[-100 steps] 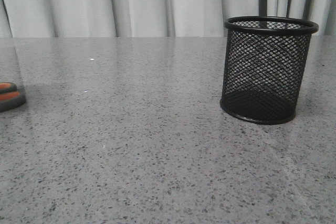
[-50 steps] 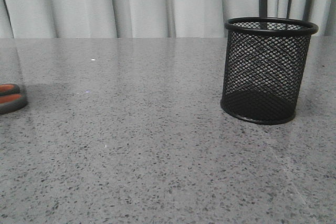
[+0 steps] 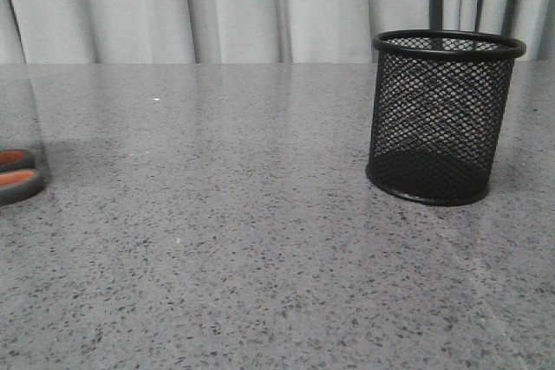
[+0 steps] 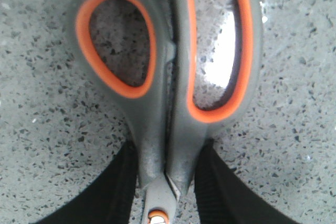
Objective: Put scissors into bucket
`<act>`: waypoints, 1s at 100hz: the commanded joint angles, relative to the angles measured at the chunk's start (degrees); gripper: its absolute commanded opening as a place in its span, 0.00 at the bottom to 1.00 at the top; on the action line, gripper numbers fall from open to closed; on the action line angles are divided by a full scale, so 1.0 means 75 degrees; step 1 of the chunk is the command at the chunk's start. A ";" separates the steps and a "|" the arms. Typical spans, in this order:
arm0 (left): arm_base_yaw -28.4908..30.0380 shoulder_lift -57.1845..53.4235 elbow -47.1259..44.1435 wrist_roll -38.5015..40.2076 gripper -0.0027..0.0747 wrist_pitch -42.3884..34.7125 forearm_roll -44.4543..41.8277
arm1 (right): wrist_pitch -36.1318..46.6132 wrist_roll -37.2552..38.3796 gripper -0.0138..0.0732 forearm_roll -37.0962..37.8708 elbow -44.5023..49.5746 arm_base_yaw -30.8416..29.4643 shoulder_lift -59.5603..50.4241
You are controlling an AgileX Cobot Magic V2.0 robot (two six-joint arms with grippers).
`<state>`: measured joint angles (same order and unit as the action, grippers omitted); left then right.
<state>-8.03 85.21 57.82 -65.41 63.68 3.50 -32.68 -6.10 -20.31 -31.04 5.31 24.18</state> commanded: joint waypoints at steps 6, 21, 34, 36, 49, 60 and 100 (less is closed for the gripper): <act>-0.0027 -0.0160 -0.0137 0.0017 0.15 -0.1394 0.0720 | -0.0026 -0.1793 0.68 -0.1922 -0.0287 0.0030 0.0108; -0.0063 -0.0785 -0.0137 0.0071 0.15 -0.1964 0.0866 | -0.0722 -0.3989 0.68 -0.4785 -0.0303 0.0030 0.0108; -0.0356 -0.1401 -0.0137 0.0071 0.15 -0.2411 0.0851 | -0.1309 -0.5143 0.68 -0.6538 -0.0364 0.0030 0.0108; -0.0416 -0.1504 -0.0137 0.0071 0.15 -0.2492 0.0832 | -0.1368 -0.5272 0.68 -0.6729 -0.0384 0.0030 0.0108; -0.0815 -0.2132 -0.0137 0.0071 0.15 -0.2852 0.0688 | -0.1521 -0.5559 0.68 -0.7243 -0.0668 0.0030 0.0108; -0.1174 -0.2612 -0.0137 0.0071 0.15 -0.3045 0.0668 | -0.1574 -0.5559 0.68 -0.7272 -0.1022 0.0030 0.0174; -0.3561 -0.4098 -0.0137 0.0071 0.15 -0.4217 0.0668 | -0.2652 -0.5559 0.68 -0.7473 -0.2646 0.0030 0.1919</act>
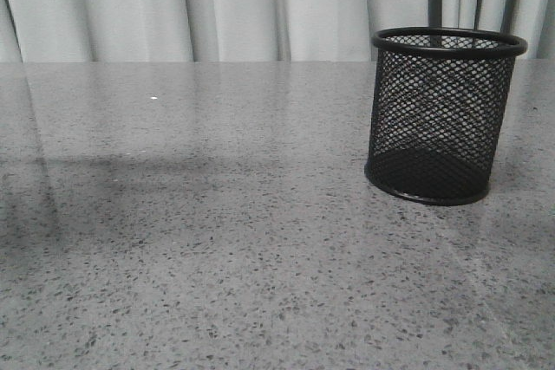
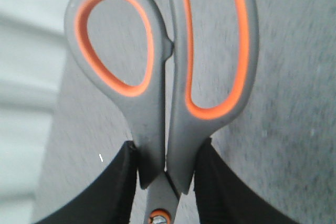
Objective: Put scissors into bucket
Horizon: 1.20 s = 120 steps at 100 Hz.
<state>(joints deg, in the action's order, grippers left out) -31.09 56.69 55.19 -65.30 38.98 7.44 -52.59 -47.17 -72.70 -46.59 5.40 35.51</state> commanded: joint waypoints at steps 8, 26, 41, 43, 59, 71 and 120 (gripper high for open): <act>-0.0865 -0.0355 0.0213 0.0057 0.15 -0.1129 0.0143 | -0.0033 -0.0084 0.68 -0.0488 -0.0898 0.0018 0.0786; -0.1457 -0.0355 0.0213 0.0057 0.15 -0.1293 0.0143 | -0.0085 -0.0071 0.68 -0.0488 -0.1289 0.0034 0.1444; -0.1529 -0.0355 0.0213 0.0057 0.15 -0.1694 0.0131 | 0.0264 -0.0058 0.68 -0.0312 -0.1306 0.0523 0.1869; -0.1529 -0.0355 0.0213 0.0057 0.15 -0.1760 0.0131 | 0.0362 -0.0058 0.68 -0.0277 -0.1306 0.0601 0.1934; -0.1529 -0.0355 0.0213 0.0057 0.15 -0.2101 0.0072 | 0.1419 -0.0058 0.68 -0.0069 -0.1306 0.1726 0.2478; -0.1529 -0.0355 0.0213 0.0057 0.15 -0.2158 0.0054 | 0.2468 -0.0058 0.68 0.0124 -0.1335 0.2552 0.2908; -0.1529 -0.0355 0.0213 0.0057 0.15 -0.2176 -0.0063 | 0.2783 -0.0058 0.67 0.0207 -0.2796 0.3718 0.5001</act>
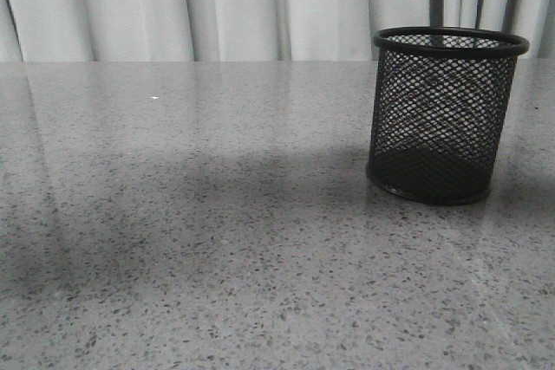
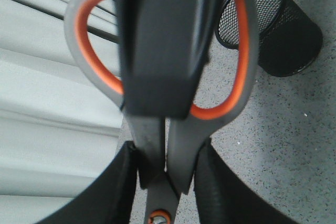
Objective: Put scissors into bucket
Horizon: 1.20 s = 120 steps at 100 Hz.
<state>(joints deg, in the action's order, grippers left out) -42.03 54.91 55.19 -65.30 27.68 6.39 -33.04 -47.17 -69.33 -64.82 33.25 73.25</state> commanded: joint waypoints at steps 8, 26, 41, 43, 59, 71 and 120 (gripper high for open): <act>-0.0071 -0.0172 0.0213 0.0057 0.15 -0.0688 0.0077 | 0.0177 -0.0058 0.58 -0.0271 -0.0398 0.0004 0.0083; -0.0071 -0.0240 0.0213 0.0057 0.15 -0.0739 0.0077 | 0.0163 -0.0058 0.07 -0.0285 -0.0398 0.0004 0.0119; -0.0071 -0.0240 0.0213 0.0057 0.16 -0.0766 0.0077 | 0.0163 -0.0058 0.08 -0.0286 -0.0398 0.0004 0.0119; -0.0071 -0.0252 0.0213 0.0057 0.16 -0.0766 0.0077 | 0.0176 -0.0058 0.08 -0.0286 -0.0398 0.0004 0.0119; -0.0071 -0.0527 0.0213 0.0069 0.38 -0.1060 0.0415 | 0.0325 -0.0058 0.08 -0.0270 -0.0398 -0.0026 0.0119; -0.0071 -0.0934 0.0213 0.0069 0.59 -0.1666 0.1105 | 0.0357 -0.0058 0.08 -0.0219 -0.0398 -0.0194 0.0119; -0.0071 -0.3197 0.0213 0.0085 0.01 -0.0733 0.1466 | -0.3862 0.3325 0.09 0.4255 -0.2488 -0.1849 -0.0656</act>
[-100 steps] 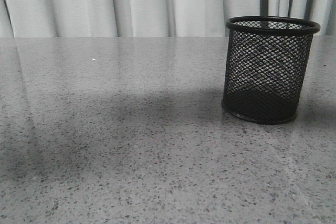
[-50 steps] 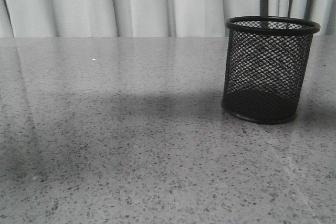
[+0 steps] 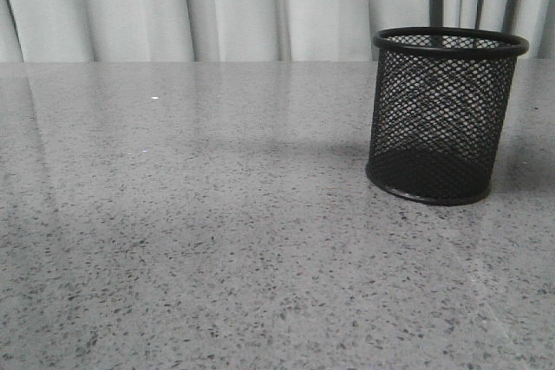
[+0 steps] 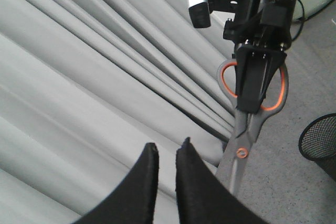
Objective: Put scissors into bucket
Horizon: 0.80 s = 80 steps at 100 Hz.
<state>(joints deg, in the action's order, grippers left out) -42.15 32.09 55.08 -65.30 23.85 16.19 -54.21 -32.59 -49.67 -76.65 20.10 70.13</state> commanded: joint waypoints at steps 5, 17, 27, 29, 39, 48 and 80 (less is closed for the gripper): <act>-0.0056 -0.0235 0.0228 0.0085 0.01 -0.0141 0.0159 | -0.1818 0.2028 0.09 0.2655 -0.1358 -0.0095 -0.0240; -0.0056 -0.0256 0.0228 0.0085 0.01 -0.0099 0.0159 | -0.2730 0.3085 0.09 0.4117 -0.2028 -0.0075 -0.0448; -0.0056 -0.0256 0.0198 0.0085 0.01 -0.0067 0.0159 | -0.2741 0.3384 0.09 0.4261 -0.1999 -0.0075 -0.0908; -0.0056 -0.0256 0.0181 0.0085 0.01 -0.0069 0.0159 | -0.2741 0.3524 0.09 0.4317 -0.1958 -0.0075 -0.1031; -0.0056 -0.0256 0.0080 0.0085 0.01 -0.0017 0.0159 | -0.2747 0.3776 0.09 0.4525 -0.1443 -0.0075 -0.1661; -0.0056 -0.0256 -0.0030 0.0085 0.01 0.0090 0.0159 | -0.2747 0.4153 0.09 0.5038 -0.0867 -0.0075 -0.2270; -0.0056 -0.0256 -0.0114 0.0085 0.01 0.0089 0.0176 | -0.2730 0.4218 0.09 0.5319 0.0112 -0.0075 -0.2078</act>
<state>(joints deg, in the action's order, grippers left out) -42.15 29.70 52.92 -65.30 28.59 16.19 -72.91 -1.01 -9.88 -74.81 19.81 52.40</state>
